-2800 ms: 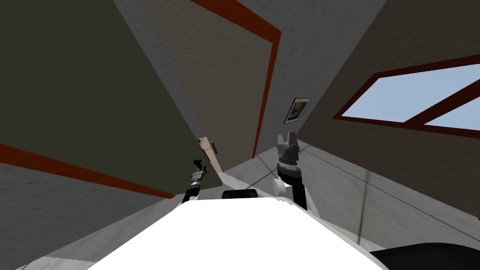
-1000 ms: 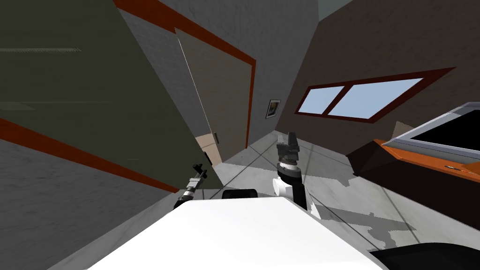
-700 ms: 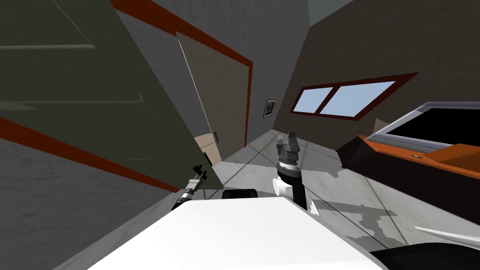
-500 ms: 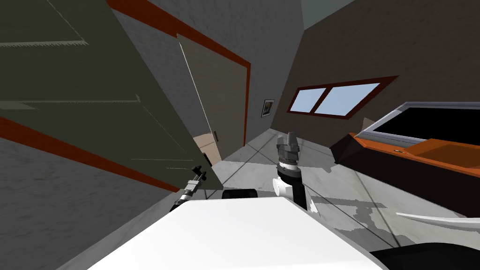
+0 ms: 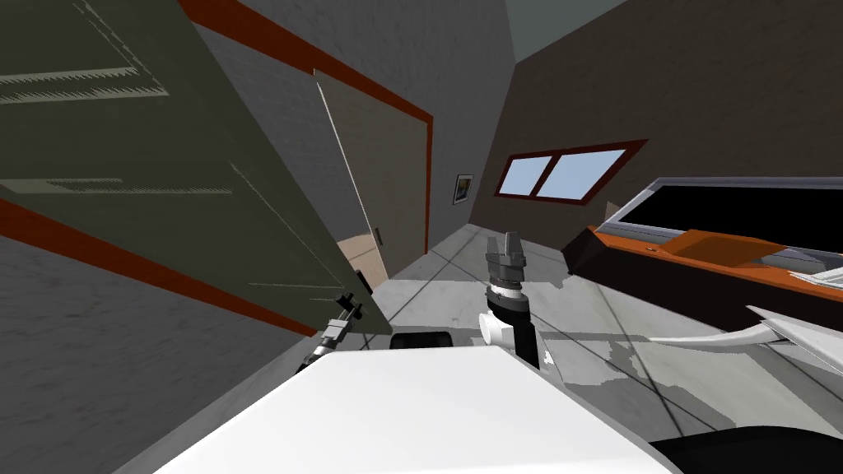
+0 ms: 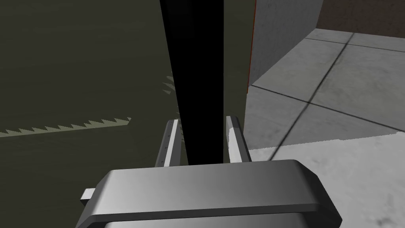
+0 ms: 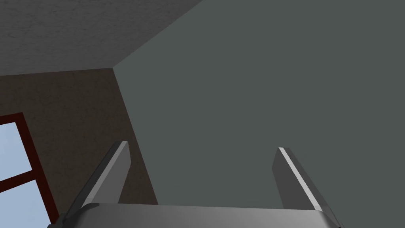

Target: Pull the door open

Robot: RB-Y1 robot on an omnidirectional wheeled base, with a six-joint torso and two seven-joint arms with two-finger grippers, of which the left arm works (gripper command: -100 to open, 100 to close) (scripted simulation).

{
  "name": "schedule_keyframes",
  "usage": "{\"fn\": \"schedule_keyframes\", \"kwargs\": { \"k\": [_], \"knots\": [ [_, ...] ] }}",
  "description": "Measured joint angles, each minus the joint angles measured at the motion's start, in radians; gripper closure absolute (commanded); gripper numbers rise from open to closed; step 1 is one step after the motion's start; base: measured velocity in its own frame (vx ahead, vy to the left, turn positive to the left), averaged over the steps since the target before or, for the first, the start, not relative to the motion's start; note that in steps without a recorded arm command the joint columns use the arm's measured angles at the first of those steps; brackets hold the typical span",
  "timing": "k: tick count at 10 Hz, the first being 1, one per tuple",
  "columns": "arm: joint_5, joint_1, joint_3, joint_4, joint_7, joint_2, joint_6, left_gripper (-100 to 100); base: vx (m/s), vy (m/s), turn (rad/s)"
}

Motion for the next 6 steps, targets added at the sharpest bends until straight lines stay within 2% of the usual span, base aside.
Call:
{"fn": "schedule_keyframes", "kwargs": {
  "k": [3,6],
  "knots": [
    [-0.005,-0.001,-0.006,0.015,0.011,0.009,-0.023,100,-0.213,0.058,-0.153],
    [-0.012,-0.002,-0.016,0.034,0.023,0.015,-0.049,100,-0.224,0.099,-0.138]
  ]
}}
